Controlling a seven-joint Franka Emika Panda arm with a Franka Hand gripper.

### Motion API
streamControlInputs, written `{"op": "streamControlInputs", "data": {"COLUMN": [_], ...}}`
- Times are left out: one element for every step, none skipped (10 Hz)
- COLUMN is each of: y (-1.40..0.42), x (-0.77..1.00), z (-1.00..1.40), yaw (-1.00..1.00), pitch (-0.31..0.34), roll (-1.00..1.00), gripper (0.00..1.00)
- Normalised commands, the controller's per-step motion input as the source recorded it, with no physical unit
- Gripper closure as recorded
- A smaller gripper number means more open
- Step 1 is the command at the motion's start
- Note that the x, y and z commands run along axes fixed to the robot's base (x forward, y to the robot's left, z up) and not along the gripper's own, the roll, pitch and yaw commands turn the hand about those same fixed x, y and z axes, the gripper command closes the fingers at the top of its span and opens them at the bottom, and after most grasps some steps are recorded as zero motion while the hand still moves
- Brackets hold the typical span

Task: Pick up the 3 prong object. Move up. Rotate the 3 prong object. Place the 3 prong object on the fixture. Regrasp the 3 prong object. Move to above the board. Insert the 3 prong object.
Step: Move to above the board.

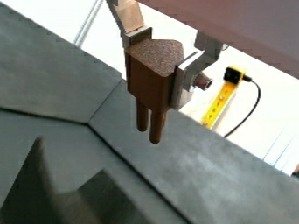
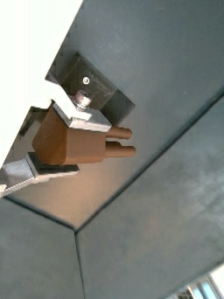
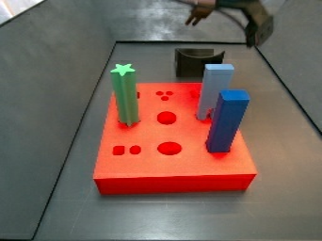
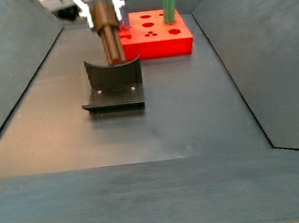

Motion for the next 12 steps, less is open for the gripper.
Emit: {"op": "streamControlInputs", "data": {"y": [0.04, 0.04, 0.03, 0.02, 0.02, 0.01, 0.01, 0.0, 0.0, 0.0, -0.01, -1.0], "x": [-0.02, -0.01, -0.02, -0.02, -0.02, -0.02, -0.03, -0.03, -0.02, -0.02, -0.01, -0.45], "z": [1.0, 1.0, 1.0, 1.0, 1.0, 1.0, 0.92, 0.69, 0.52, 0.41, 0.18, 0.17], "yaw": [0.14, 0.12, 0.07, 0.04, 0.02, 0.0, -0.01, -0.01, -0.01, -0.01, 0.0, -0.09], "pitch": [-0.017, -0.029, -0.037, -0.037, -0.029, -0.016, -0.001, 0.024, 0.04, 0.053, 0.083, -0.105], "roll": [-0.03, -0.03, -0.03, -0.04, -0.04, -0.04, -0.05, -0.05, -0.06, -0.06, -0.06, -1.0], "gripper": [1.0, 1.0, 1.0, 1.0, 1.0, 1.0, 1.0, 1.0, 1.0, 1.0, 1.0, 1.0]}}
